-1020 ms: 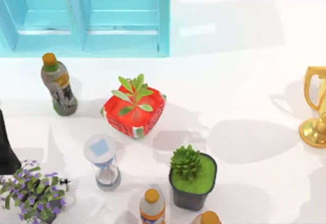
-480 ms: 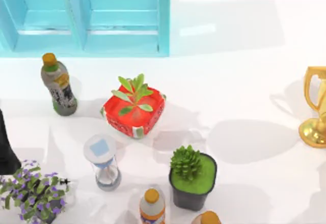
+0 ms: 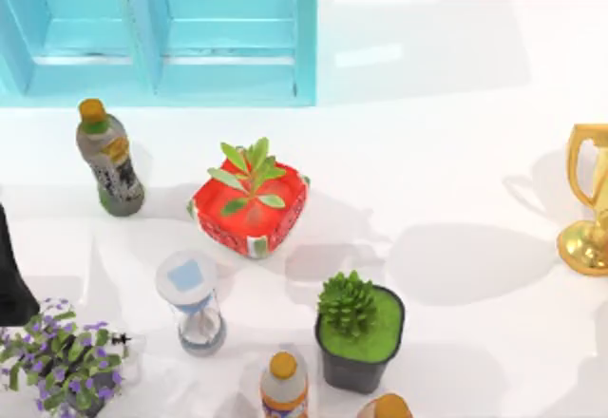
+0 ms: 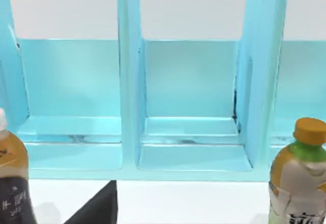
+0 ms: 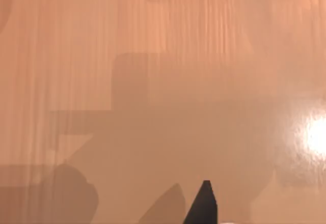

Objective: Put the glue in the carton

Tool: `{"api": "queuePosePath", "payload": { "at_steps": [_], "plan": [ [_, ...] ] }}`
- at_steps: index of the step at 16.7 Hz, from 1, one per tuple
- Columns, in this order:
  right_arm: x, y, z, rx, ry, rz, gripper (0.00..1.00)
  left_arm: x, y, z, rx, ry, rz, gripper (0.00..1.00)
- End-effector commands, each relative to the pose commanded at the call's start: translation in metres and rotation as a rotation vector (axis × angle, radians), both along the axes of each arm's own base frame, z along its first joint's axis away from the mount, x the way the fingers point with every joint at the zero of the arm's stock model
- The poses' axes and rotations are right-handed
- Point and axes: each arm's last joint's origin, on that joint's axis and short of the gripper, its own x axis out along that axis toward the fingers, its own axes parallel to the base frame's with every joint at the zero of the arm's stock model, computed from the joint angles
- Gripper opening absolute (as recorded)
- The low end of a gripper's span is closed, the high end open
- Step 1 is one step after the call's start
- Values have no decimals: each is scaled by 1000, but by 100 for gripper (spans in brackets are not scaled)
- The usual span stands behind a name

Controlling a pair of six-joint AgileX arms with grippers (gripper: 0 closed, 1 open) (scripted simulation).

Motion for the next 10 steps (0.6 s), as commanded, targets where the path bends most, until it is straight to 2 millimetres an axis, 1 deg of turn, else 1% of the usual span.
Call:
{"api": "queuePosePath", "payload": {
  "at_steps": [4, 5, 10],
  "plan": [
    [0, 0, 0, 0, 0, 0, 98, 0, 0, 0, 0, 0, 0, 100],
    [0, 0, 0, 0, 0, 0, 100, 0, 0, 0, 0, 0, 0, 100],
    [0, 0, 0, 0, 0, 0, 100, 0, 0, 0, 0, 0, 0, 100]
  ]
}}
